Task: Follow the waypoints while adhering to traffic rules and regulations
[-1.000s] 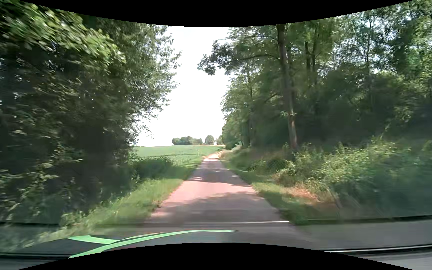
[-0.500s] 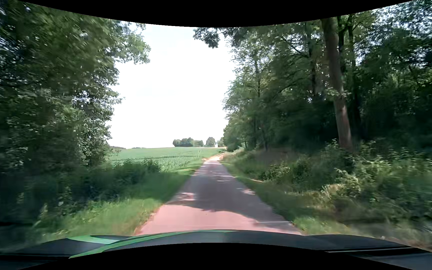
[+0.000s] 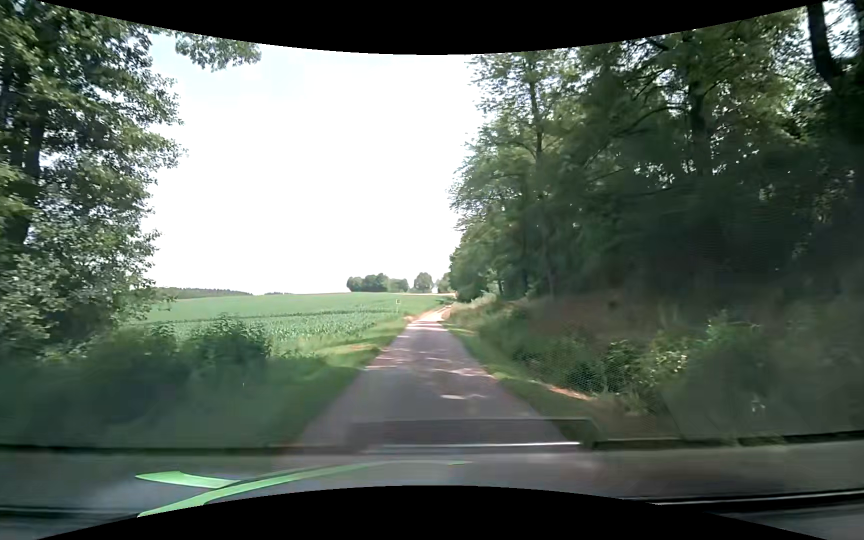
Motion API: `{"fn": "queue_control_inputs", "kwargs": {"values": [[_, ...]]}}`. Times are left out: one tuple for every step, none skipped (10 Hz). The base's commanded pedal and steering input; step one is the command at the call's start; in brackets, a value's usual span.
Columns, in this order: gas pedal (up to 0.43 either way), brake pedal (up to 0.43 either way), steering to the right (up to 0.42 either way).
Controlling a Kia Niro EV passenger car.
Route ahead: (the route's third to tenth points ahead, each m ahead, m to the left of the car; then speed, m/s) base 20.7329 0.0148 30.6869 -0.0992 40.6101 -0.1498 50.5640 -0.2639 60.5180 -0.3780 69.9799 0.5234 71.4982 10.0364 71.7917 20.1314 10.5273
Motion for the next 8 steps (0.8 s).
{"fn": "queue_control_inputs", "kwargs": {"values": [[0.157,0.000,-0.007],[0.157,0.000,-0.007],[0.157,0.000,-0.007],[0.157,0.000,-0.007],[0.157,0.000,-0.007],[0.157,0.000,-0.006],[0.150,0.000,-0.006],[0.150,0.000,-0.005]]}}
